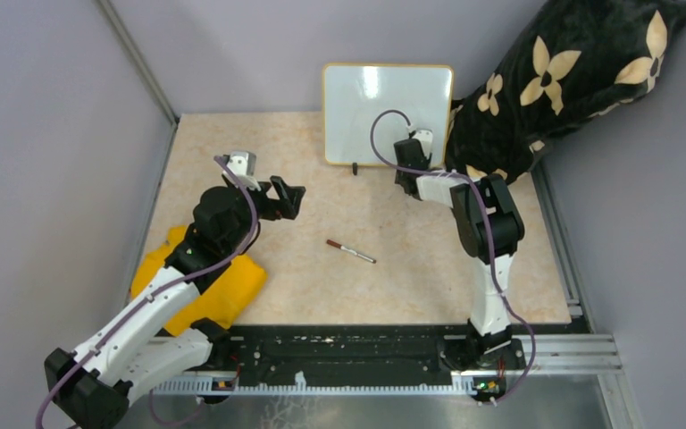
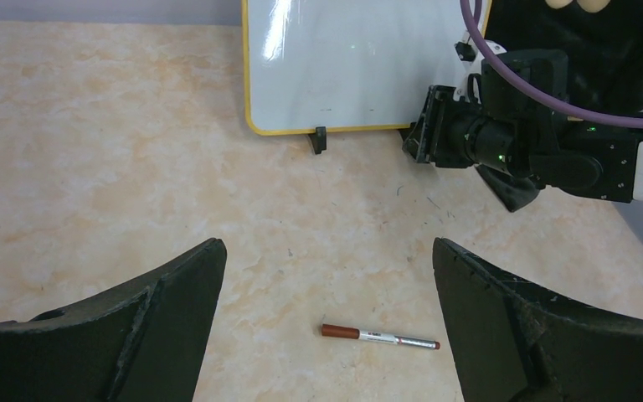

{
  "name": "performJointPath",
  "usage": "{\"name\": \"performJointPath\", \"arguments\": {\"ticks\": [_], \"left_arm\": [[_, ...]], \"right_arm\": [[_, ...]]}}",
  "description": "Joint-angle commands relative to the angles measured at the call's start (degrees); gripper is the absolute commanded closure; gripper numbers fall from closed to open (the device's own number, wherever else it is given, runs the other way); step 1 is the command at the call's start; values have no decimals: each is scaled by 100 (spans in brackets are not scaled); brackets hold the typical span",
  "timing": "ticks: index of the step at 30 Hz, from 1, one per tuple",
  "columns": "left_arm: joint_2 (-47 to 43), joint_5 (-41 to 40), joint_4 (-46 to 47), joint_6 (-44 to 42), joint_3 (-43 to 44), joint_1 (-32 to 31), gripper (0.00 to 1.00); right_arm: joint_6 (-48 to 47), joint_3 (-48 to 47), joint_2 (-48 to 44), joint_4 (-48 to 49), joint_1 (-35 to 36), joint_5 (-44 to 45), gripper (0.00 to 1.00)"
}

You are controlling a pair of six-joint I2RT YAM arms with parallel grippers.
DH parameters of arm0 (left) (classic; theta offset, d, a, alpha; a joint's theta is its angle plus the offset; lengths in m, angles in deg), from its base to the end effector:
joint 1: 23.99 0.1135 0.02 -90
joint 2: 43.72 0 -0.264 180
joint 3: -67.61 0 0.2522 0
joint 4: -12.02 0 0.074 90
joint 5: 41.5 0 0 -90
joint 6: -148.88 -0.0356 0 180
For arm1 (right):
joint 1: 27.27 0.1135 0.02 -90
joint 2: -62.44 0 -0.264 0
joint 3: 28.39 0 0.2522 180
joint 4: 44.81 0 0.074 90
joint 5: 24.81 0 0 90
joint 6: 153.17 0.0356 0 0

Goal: Write a sentence on the whiteboard
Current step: Move the whiteboard stand to the center of the board.

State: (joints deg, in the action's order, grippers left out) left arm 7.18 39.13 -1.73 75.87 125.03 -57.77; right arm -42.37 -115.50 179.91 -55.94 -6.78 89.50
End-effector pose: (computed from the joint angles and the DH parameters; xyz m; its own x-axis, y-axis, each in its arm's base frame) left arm 0.1797 -0.1132 0.3333 -0.2211 -0.1990 -0.9547 0.3657 0.8906 -0.2703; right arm 0.4165 0.1400 0.1497 -0.5908 0.1247 -0.7971 0.1922 0.9813 0.0110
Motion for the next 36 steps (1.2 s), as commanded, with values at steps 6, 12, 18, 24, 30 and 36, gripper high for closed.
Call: {"name": "performJointPath", "arguments": {"ticks": [6,12,18,24,30,36], "left_arm": [[13,93,153,-91,-31,-29,1],[47,110,149,-91,-28,-30,1],[62,150,164,-91,-24,-30,1],[64,167,157,-74,-19,-32,1],[61,187,163,-66,-19,-30,1],[53,252,160,-47,-24,-32,1]], "right_arm": [[-211,-384,204,217,-55,19,61],[-260,-470,283,250,-58,19,64],[-293,-506,332,264,-63,-43,73],[-313,-498,380,238,-60,-59,100],[-409,-340,284,310,-65,-89,100],[-515,64,-5,437,-46,-300,100]]}}
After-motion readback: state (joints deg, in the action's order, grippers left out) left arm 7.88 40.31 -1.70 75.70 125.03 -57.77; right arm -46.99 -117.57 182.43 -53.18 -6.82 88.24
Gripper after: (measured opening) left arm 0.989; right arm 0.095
